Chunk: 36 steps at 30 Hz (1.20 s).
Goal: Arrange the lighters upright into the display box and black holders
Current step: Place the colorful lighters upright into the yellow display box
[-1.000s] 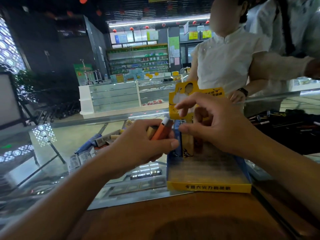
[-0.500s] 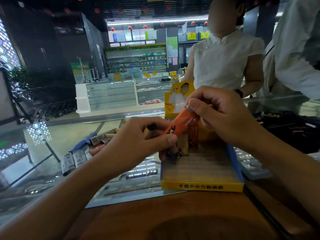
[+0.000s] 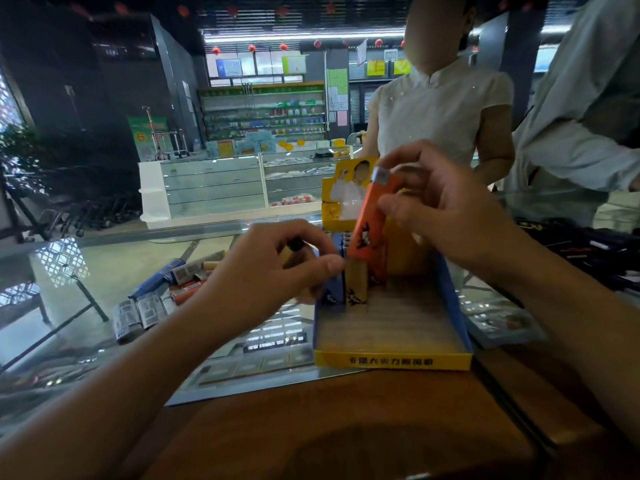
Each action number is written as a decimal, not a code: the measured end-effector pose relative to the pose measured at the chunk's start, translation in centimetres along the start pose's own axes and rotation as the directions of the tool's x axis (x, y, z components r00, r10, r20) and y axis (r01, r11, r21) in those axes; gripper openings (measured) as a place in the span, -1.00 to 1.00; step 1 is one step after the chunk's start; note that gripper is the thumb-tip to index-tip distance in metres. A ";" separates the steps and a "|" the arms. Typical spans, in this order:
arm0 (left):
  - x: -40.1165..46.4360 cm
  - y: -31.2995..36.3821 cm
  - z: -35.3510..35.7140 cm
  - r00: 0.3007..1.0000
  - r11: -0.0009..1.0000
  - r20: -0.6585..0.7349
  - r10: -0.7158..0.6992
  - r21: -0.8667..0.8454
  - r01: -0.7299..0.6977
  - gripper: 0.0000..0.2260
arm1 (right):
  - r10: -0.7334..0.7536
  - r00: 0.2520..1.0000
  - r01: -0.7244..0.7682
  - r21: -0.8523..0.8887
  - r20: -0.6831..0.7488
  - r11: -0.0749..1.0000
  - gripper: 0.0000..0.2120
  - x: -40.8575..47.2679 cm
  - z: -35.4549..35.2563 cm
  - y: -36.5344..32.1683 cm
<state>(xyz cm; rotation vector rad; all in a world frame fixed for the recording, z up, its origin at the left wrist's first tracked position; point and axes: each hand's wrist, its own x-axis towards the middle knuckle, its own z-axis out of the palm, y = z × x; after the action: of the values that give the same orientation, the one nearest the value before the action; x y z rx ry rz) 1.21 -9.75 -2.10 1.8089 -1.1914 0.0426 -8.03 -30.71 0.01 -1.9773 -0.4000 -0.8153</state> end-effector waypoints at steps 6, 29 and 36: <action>0.3 -1.7 -0.4 0.978 0.976 0.101 -0.181 0.139 0.166 -0.78 | 0.069 0.997 -0.073 -0.160 -0.031 0.984 -0.78 -0.4 -2.0 0.6; 0.3 -2.0 0.1 0.964 0.982 0.187 -0.190 0.033 0.188 -0.80 | -0.060 0.985 0.155 -0.673 0.162 0.723 -0.80 -0.5 -0.8 3.4; 0.4 -2.1 -1.7 0.934 0.933 0.242 -0.265 -0.182 0.312 -0.83 | -0.055 0.998 0.048 -0.595 0.007 0.803 -0.69 -1.0 -0.4 2.8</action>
<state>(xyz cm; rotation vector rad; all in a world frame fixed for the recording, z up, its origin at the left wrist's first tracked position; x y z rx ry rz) 3.73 -8.63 -2.40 1.8055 -1.0157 -0.4479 -7.30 -32.47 -2.31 -2.5511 -0.1980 -1.0819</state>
